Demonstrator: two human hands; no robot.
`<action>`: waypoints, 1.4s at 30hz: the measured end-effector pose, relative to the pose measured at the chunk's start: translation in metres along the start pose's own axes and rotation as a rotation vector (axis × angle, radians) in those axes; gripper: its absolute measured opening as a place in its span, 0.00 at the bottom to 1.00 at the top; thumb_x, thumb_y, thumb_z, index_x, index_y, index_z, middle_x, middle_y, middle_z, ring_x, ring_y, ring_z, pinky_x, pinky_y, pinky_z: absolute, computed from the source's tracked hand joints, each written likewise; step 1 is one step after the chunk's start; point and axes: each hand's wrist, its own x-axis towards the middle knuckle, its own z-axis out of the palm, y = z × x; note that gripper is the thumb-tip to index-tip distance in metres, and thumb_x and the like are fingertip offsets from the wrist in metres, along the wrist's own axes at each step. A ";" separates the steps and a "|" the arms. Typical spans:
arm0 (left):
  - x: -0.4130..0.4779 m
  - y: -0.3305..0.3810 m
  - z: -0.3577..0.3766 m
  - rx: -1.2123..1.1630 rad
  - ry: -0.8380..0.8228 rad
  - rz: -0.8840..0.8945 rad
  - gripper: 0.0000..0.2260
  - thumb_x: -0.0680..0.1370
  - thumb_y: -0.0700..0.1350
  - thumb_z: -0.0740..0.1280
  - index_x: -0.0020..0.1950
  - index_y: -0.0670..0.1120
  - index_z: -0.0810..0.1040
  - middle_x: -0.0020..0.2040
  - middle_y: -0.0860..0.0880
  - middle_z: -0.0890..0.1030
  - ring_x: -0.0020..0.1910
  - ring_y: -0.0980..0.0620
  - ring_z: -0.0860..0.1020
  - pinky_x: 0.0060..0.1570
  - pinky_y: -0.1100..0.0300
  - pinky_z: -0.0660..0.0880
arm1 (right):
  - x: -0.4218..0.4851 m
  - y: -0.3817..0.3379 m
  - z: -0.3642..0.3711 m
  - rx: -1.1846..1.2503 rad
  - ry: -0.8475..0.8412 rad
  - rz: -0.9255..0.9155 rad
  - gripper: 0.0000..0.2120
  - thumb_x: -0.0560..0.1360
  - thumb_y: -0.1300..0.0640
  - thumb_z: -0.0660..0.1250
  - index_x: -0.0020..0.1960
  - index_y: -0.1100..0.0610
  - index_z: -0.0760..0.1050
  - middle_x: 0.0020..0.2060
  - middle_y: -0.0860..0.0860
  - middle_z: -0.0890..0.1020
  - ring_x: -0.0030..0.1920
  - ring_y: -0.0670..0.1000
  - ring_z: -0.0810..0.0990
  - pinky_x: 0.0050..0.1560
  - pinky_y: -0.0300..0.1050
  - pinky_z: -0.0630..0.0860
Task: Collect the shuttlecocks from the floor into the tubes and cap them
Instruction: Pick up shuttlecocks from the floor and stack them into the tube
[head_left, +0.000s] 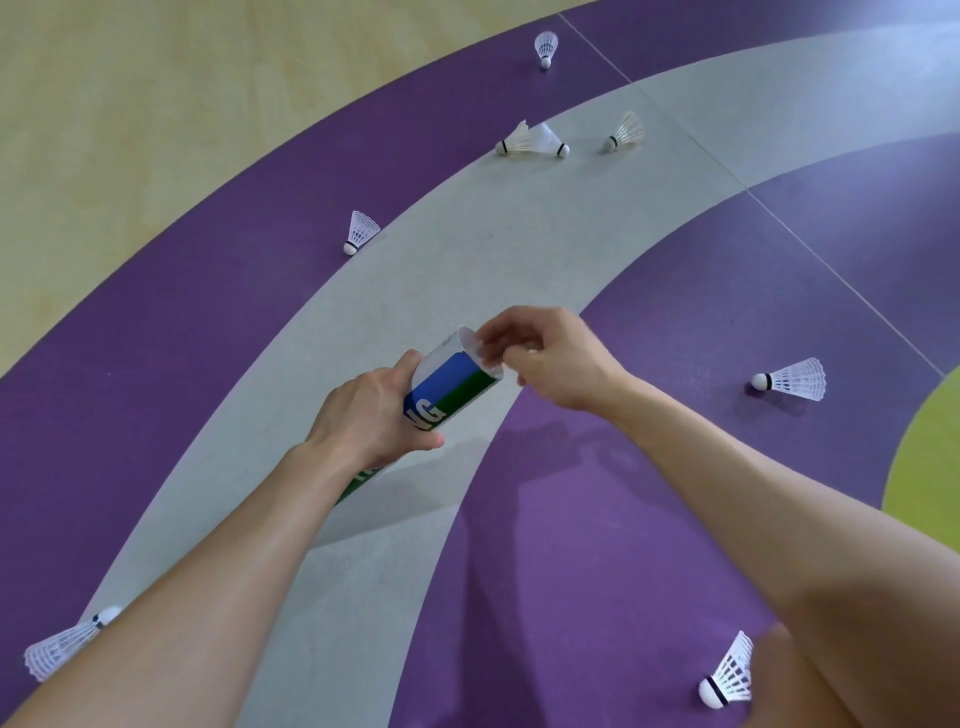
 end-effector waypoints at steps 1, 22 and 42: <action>0.000 -0.001 -0.001 -0.017 0.015 0.003 0.31 0.71 0.64 0.80 0.65 0.58 0.67 0.48 0.56 0.82 0.43 0.47 0.82 0.39 0.54 0.76 | 0.000 -0.001 -0.005 0.054 0.097 0.023 0.19 0.75 0.67 0.59 0.56 0.52 0.83 0.48 0.46 0.88 0.49 0.45 0.88 0.47 0.46 0.82; 0.014 0.035 -0.022 -0.822 0.502 -0.108 0.35 0.69 0.54 0.87 0.70 0.53 0.75 0.54 0.66 0.85 0.52 0.67 0.84 0.51 0.69 0.81 | 0.001 0.048 -0.031 -0.230 0.261 0.161 0.13 0.78 0.59 0.63 0.52 0.48 0.84 0.42 0.44 0.87 0.44 0.46 0.85 0.48 0.47 0.84; 0.043 0.098 -0.019 -0.455 0.293 0.016 0.28 0.69 0.61 0.83 0.60 0.56 0.72 0.50 0.53 0.83 0.47 0.49 0.83 0.46 0.46 0.84 | -0.010 0.082 -0.078 -0.508 -0.004 0.243 0.26 0.81 0.52 0.66 0.78 0.52 0.70 0.72 0.53 0.78 0.69 0.56 0.78 0.66 0.52 0.78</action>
